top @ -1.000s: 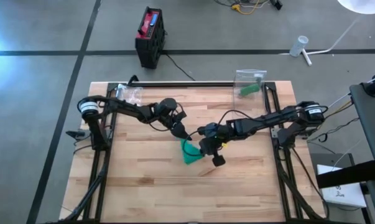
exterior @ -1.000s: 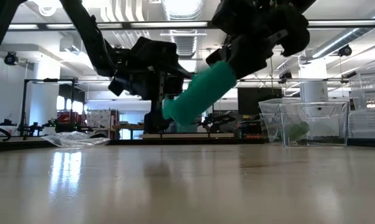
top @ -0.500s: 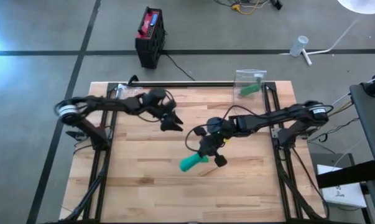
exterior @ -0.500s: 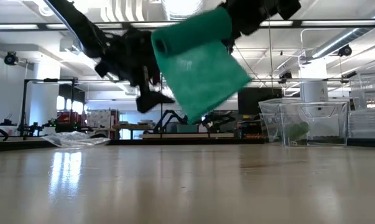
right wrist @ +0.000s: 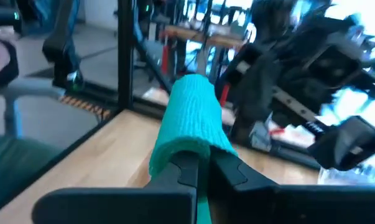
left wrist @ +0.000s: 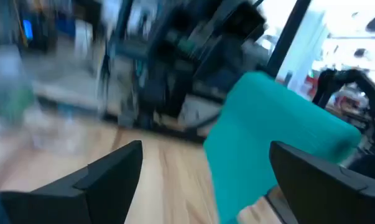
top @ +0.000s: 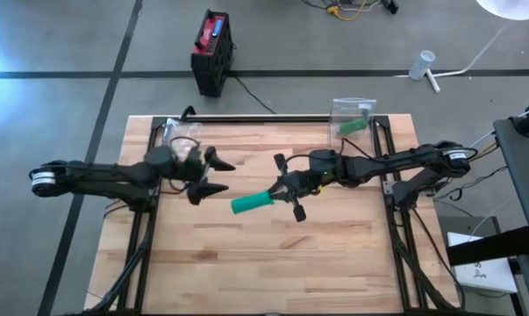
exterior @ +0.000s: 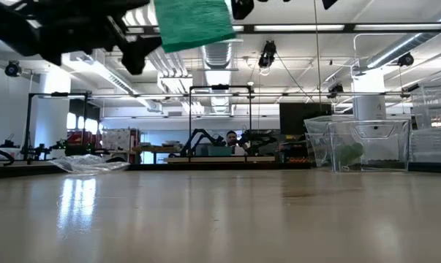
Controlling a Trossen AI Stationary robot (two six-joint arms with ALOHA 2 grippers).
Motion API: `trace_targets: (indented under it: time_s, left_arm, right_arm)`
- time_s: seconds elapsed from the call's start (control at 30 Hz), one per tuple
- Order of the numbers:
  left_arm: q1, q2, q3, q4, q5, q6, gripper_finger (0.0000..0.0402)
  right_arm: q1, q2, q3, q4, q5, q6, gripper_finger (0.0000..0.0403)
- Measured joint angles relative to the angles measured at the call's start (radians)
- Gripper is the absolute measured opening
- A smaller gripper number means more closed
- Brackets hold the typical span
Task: Roll bandage
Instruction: Roll the dark green bandage
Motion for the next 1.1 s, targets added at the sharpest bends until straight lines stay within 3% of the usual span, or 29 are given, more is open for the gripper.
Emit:
trace_targets:
  time_s: [0.1, 0.3, 0.53, 0.73, 1.1]
  left_arm:
    - [-0.037, -0.059, -0.05, 0.087, -0.043, 0.048, 0.0346]
    - [-0.062, -0.091, -0.062, 0.096, -0.051, 0.109, 0.0351]
    - [-0.097, -0.033, -0.062, 0.183, -0.095, 0.204, 0.0341]
    - [-0.109, 0.01, -0.061, 0.229, -0.309, 0.317, 0.0333]
    - [-0.11, 0.172, 0.046, 0.278, -0.311, 0.387, 0.0326]
  right_arm:
    - [-0.006, 0.0, 0.0, 0.057, 0.004, 0.015, 0.0003]
    - [-0.029, -0.003, 0.003, 0.098, 0.01, 0.039, 0.0003]
    - [-0.071, -0.002, 0.025, 0.095, 0.027, 0.099, 0.0003]
    - [-0.097, -0.001, 0.036, 0.095, 0.03, 0.153, 0.0003]
    - [-0.096, 0.0, 0.034, 0.076, 0.063, 0.204, 0.0003]
